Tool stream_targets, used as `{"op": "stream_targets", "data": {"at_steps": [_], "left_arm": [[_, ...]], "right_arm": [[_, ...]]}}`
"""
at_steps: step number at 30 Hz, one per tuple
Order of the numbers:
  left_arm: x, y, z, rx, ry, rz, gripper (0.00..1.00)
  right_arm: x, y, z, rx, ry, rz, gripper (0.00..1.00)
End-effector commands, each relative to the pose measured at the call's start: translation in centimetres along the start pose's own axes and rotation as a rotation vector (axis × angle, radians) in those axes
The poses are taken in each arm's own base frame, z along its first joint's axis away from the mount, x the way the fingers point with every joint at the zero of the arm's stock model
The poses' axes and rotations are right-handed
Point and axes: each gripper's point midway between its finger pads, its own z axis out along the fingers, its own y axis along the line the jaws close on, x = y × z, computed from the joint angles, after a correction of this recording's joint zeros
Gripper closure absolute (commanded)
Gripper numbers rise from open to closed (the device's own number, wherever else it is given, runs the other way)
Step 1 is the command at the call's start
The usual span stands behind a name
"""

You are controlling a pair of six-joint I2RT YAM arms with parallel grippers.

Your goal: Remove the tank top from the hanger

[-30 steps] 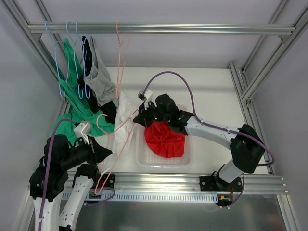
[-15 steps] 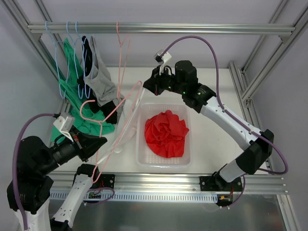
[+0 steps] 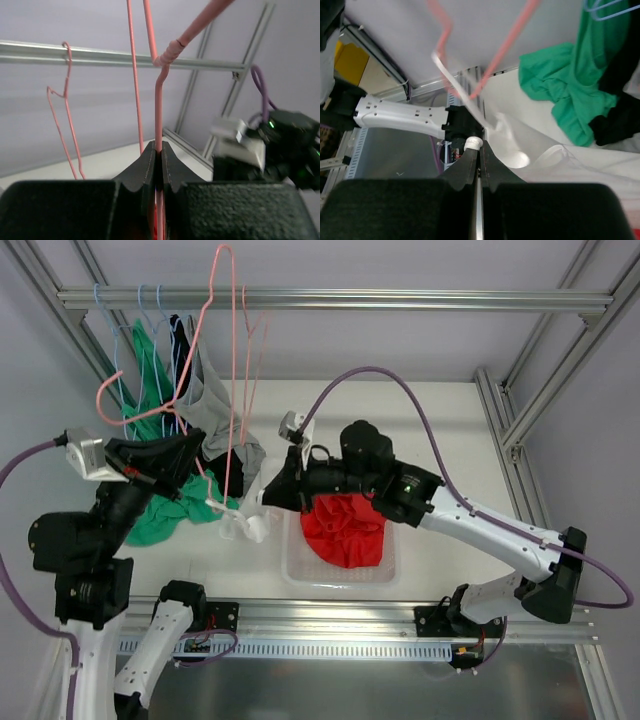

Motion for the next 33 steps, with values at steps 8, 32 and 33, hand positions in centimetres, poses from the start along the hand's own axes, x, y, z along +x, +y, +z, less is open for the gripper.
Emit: {"op": "stream_targets", "data": {"at_steps": [8, 32, 33], "left_arm": [[-5.3, 3.1, 6.3, -0.013, -0.209, 0.228, 1.0], [12.7, 12.6, -0.8, -0.532, 0.54, -0.065, 1.0], [11.5, 12.5, -0.1, -0.524, 0.536, -0.051, 1.0]], "right_arm": [[9.4, -2.4, 8.5, 0.135, 0.131, 0.047, 1.0], [4.8, -3.6, -1.7, 0.439, 0.05, -0.005, 0.0], [4.8, -3.6, -2.2, 0.448, 0.054, -0.009, 0.01]]}}
